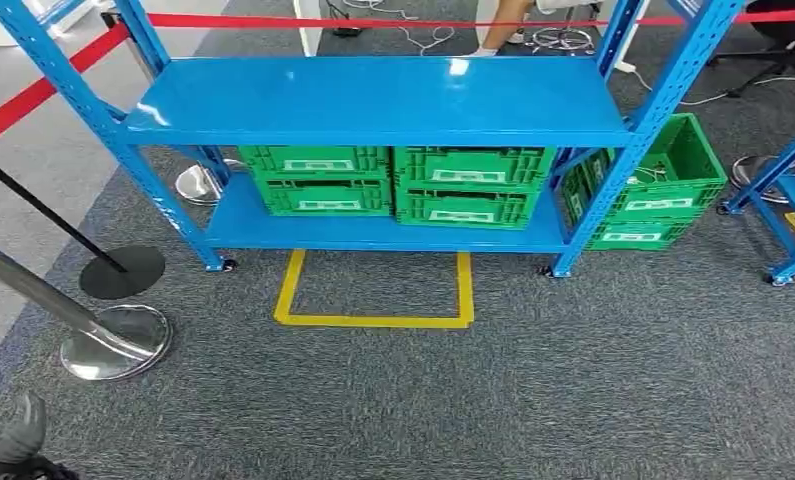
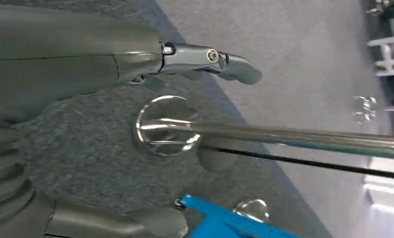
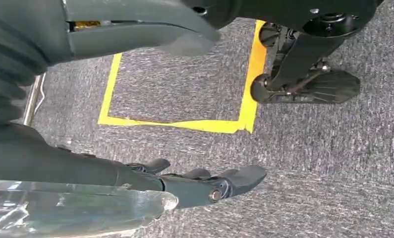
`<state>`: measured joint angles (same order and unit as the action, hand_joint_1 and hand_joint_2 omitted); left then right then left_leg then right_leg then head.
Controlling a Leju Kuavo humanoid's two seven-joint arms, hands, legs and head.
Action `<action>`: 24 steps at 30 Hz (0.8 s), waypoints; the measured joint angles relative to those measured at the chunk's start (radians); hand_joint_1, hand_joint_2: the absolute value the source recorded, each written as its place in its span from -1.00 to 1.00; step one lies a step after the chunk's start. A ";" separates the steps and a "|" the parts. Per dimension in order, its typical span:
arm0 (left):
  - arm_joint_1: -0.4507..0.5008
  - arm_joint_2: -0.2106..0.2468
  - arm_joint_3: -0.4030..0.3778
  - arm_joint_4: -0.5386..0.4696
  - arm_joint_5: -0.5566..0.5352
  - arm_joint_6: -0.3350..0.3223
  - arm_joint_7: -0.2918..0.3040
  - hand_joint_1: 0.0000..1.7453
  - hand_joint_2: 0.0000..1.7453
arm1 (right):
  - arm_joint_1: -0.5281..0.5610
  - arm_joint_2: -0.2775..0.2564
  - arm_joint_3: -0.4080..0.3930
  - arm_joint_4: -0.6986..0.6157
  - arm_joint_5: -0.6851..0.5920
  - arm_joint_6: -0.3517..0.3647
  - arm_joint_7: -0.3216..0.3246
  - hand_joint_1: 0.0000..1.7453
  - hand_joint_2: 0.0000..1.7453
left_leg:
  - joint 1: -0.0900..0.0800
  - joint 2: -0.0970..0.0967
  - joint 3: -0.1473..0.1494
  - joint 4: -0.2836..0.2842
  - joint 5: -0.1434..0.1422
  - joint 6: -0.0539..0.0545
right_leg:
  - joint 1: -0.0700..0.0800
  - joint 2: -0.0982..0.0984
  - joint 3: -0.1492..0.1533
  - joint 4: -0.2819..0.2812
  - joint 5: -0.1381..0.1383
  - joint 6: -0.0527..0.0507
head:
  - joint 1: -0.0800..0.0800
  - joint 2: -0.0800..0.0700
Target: Take the parts from the cabinet and place them on the table.
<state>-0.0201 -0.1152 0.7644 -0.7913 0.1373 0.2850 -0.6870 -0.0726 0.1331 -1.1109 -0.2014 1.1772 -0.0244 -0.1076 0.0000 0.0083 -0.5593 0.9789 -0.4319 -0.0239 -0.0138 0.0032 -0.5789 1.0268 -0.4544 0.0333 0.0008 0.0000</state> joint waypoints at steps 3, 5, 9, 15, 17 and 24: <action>-0.009 0.005 0.017 0.034 0.000 0.000 0.000 -1.00 1.00 | 0.000 0.000 0.000 0.000 0.000 0.000 0.000 -1.00 1.00 | 0.000 0.000 0.000 0.000 0.000 0.000 | 0.000 0.000 0.000 0.000 0.000 0.000 | 0.000 0.000; -0.012 0.008 0.021 0.047 0.000 0.000 0.000 -1.00 1.00 | 0.000 0.000 0.000 0.000 0.000 0.000 0.000 -1.00 1.00 | 0.000 0.000 0.000 0.000 0.000 0.000 | 0.000 0.000 0.000 0.000 0.000 0.000 | 0.000 0.000; -0.020 0.013 0.042 0.078 -0.003 0.015 0.016 -1.00 1.00 | 0.000 0.000 0.000 0.000 0.002 0.000 0.003 -1.00 1.00 | 0.000 0.000 0.000 0.000 0.000 0.000 | 0.000 0.000 0.000 0.000 0.001 0.000 | 0.000 0.000; -0.038 0.049 0.086 0.219 -0.109 0.093 0.042 -1.00 1.00 | 0.000 0.000 0.000 0.000 0.002 0.003 0.007 -1.00 1.00 | 0.000 0.000 0.000 0.000 0.000 0.000 | 0.000 0.000 0.000 0.000 0.000 0.000 | 0.000 0.000; -0.044 0.061 0.083 0.287 -0.180 0.084 0.152 -1.00 1.00 | -0.001 0.000 0.000 0.000 0.003 0.008 0.013 -1.00 1.00 | 0.000 0.000 0.000 0.000 0.000 0.000 | 0.000 0.000 0.000 0.000 0.000 0.000 | 0.000 0.000; -0.027 0.047 -0.101 0.477 -0.535 0.021 0.701 -1.00 1.00 | -0.003 0.000 0.000 0.000 0.019 0.023 0.057 -1.00 -1.00 | -0.001 0.000 0.000 0.000 -0.001 0.001 | -0.002 0.000 0.000 -0.001 0.001 0.001 | 0.000 0.000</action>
<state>-0.0470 -0.0679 0.6637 -0.3146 -0.3972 0.3063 0.0135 -0.0754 0.1331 -1.1109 -0.2014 1.1967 -0.0015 -0.0503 -0.0011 0.0085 -0.5596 0.9790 -0.4325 -0.0228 -0.0158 0.0036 -0.5790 1.0258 -0.4537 0.0343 0.0008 0.0000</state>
